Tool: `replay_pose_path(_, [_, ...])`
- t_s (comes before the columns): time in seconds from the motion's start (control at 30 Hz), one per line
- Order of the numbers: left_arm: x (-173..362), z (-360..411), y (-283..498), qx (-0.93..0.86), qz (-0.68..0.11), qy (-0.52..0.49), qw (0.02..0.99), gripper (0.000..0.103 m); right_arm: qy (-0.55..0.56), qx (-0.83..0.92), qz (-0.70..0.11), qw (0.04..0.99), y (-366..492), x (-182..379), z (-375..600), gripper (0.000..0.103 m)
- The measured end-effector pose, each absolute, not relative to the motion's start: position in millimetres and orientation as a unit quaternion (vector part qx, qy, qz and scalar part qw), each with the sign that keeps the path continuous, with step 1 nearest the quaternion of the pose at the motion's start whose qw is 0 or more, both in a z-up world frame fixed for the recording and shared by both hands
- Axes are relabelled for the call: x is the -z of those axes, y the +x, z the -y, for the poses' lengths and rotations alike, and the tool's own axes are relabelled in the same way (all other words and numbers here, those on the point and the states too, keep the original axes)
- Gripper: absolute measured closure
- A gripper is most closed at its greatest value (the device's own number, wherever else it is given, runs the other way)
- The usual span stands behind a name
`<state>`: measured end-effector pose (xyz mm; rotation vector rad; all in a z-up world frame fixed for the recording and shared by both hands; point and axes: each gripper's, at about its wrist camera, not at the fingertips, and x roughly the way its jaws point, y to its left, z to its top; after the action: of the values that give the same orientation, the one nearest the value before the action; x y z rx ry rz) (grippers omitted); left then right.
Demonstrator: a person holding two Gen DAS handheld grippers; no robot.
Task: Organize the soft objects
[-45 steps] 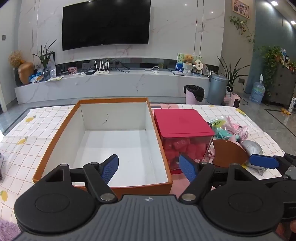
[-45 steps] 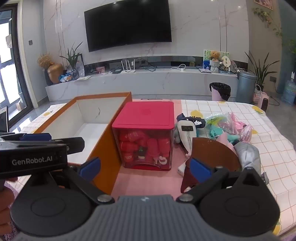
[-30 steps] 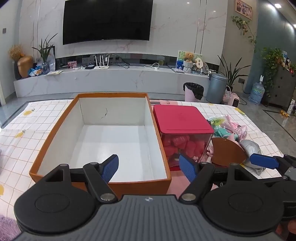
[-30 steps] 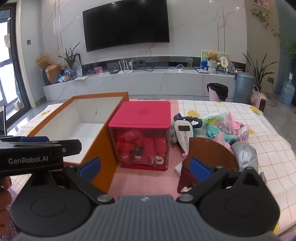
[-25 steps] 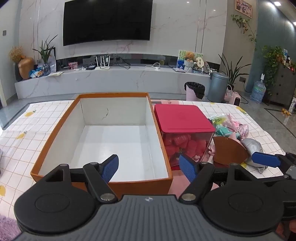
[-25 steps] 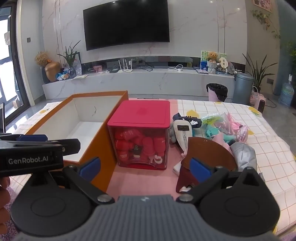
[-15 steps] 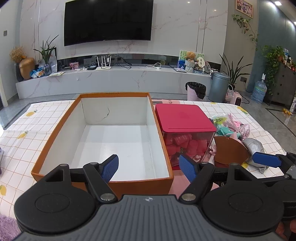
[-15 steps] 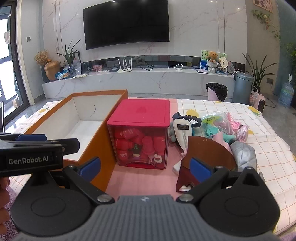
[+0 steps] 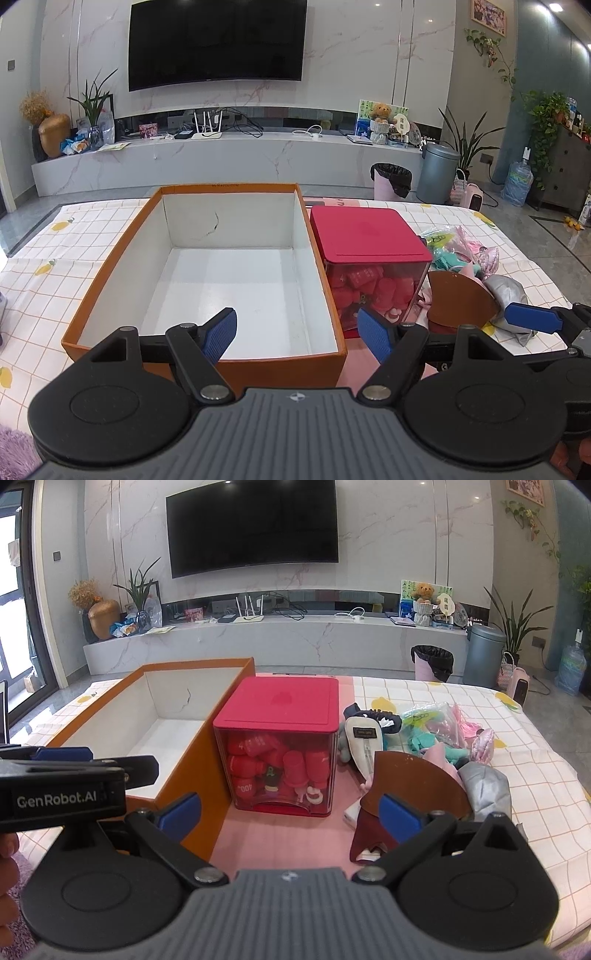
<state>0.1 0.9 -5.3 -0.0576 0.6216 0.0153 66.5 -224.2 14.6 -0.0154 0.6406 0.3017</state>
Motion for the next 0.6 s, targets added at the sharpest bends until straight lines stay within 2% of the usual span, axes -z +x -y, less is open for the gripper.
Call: replay_pose_path(0.6, [5.2, -2.7, 0.1, -0.007, -0.307, -0.026, 0.951, 0.015, -0.011, -0.149, -0.320, 0.936, 66.8, -14.8, 223.6, 0.003])
